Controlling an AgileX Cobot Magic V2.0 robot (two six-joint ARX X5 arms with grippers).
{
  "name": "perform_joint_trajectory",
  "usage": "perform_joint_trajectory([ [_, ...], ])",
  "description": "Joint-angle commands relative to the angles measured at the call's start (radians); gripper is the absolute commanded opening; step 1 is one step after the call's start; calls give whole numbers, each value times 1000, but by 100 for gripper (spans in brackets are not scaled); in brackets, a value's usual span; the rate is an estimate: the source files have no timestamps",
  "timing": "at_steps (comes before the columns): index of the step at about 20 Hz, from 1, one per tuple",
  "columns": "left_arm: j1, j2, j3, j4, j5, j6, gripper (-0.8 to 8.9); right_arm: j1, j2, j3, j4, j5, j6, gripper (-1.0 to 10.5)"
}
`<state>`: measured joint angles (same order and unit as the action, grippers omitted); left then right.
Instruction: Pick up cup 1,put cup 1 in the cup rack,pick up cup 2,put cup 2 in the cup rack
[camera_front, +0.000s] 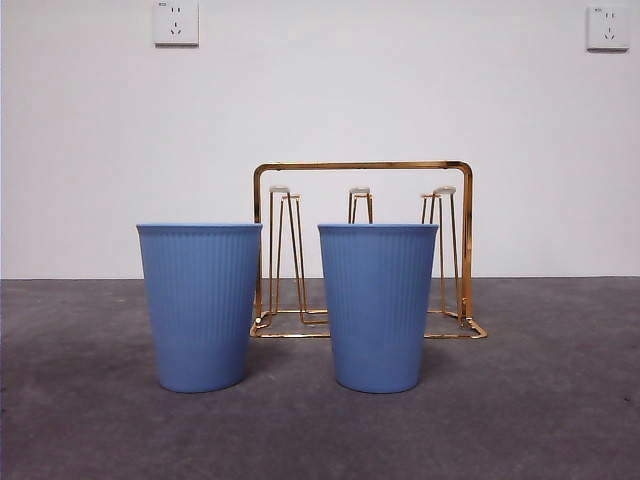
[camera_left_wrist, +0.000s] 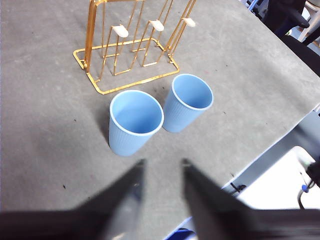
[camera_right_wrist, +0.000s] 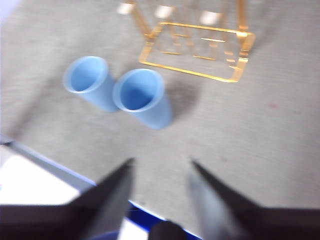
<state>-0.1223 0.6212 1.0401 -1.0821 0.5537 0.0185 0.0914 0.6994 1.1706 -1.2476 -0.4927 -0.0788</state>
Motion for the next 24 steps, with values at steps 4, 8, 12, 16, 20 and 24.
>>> perform_joint_trajectory([
  [4,-4,27,2,15,42,12,660,1,80,4,48,-82,8,445],
  [8,-8,29,2,37,165,12,660,13,185,5,81,-83,29,445],
  [12,-39,29,2,40,240,7,660,106,331,5,174,-75,95,442],
  [16,-58,29,2,53,240,-17,660,276,488,5,273,98,162,441],
  [20,-60,30,2,60,240,-18,660,403,650,27,366,244,219,441],
  [24,-68,30,2,60,239,-18,660,473,778,39,467,360,262,437],
])
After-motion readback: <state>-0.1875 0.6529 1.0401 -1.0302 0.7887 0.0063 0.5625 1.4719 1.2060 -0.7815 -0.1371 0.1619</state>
